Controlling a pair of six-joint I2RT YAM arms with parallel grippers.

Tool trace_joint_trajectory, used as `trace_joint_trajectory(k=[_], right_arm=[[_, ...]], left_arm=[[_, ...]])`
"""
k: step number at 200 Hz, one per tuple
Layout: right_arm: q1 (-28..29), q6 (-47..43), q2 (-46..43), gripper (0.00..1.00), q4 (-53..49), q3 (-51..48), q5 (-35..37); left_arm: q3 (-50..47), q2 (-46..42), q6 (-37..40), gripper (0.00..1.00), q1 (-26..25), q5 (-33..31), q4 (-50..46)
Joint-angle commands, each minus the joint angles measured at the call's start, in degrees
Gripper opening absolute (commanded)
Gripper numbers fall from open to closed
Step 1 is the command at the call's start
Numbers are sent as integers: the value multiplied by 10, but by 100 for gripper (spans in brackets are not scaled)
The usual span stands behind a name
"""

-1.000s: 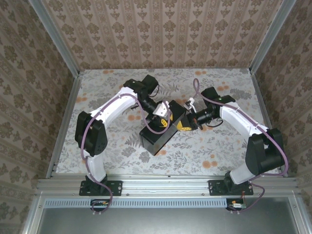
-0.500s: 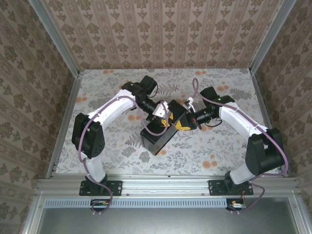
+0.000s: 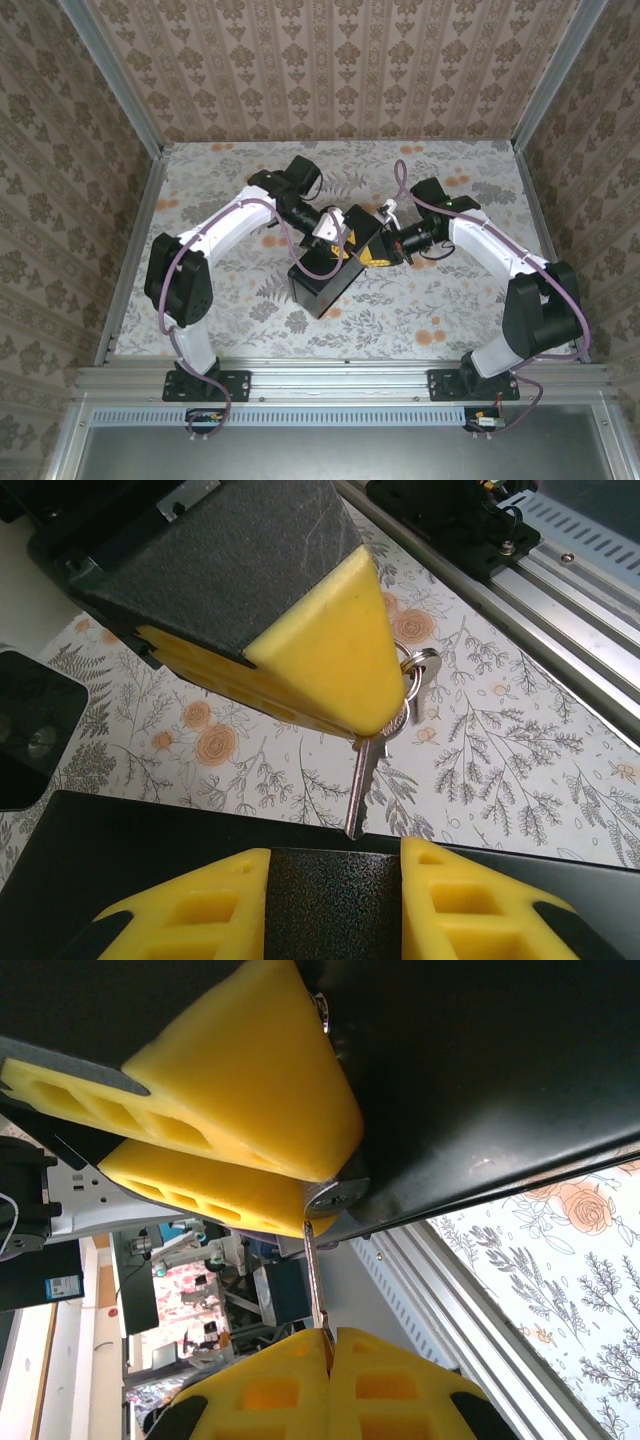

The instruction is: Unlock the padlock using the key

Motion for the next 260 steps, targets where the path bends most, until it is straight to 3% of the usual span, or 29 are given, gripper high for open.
trace_joint_trajectory(k=[1, 260], right_arm=[[-15, -12, -3, 0, -10, -11, -7], [-2, 23, 9, 0, 60, -8, -26]], left_arm=[[-12, -24, -7, 20, 6, 11, 2], [-21, -33, -9, 19, 3, 14, 9]])
